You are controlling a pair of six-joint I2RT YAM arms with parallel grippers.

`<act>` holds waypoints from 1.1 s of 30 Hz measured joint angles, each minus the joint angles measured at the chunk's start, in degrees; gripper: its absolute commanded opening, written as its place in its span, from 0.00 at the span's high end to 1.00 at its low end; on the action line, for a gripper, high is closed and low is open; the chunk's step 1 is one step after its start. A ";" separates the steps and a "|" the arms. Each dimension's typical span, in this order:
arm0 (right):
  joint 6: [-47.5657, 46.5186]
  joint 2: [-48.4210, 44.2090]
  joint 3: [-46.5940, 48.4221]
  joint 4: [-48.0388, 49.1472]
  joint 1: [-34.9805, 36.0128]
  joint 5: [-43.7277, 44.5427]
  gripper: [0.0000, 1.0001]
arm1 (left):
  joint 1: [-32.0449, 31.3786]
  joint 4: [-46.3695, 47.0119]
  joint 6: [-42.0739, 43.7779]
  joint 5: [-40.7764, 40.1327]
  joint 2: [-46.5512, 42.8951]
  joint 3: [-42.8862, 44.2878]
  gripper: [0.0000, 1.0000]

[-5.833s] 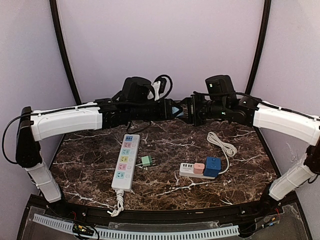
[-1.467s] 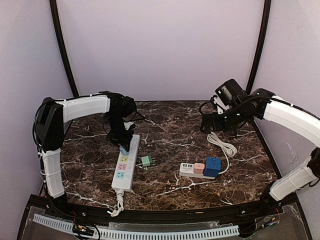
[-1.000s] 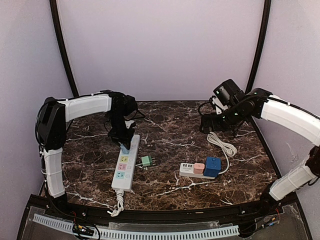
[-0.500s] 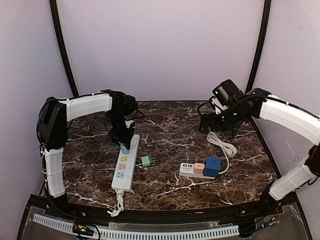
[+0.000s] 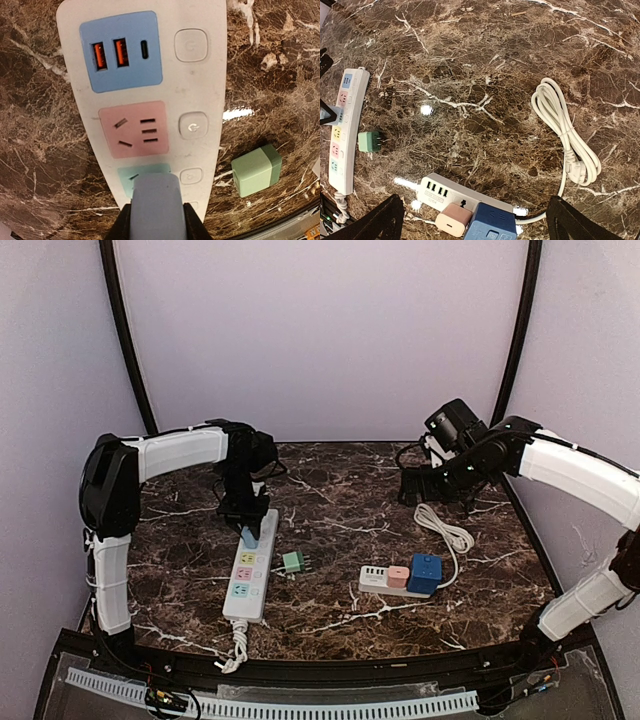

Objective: Insert the plug

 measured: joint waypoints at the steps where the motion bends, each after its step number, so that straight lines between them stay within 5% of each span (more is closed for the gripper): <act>1: 0.17 0.00 0.02 0.00 0.00 -0.02 0.01 | 0.00 0.00 -0.37 0.00 0.04 0.00 0.99; 33: 0.35 -0.90 -0.46 0.07 0.00 0.02 0.01 | -0.39 -0.61 1.79 0.11 1.31 1.29 0.99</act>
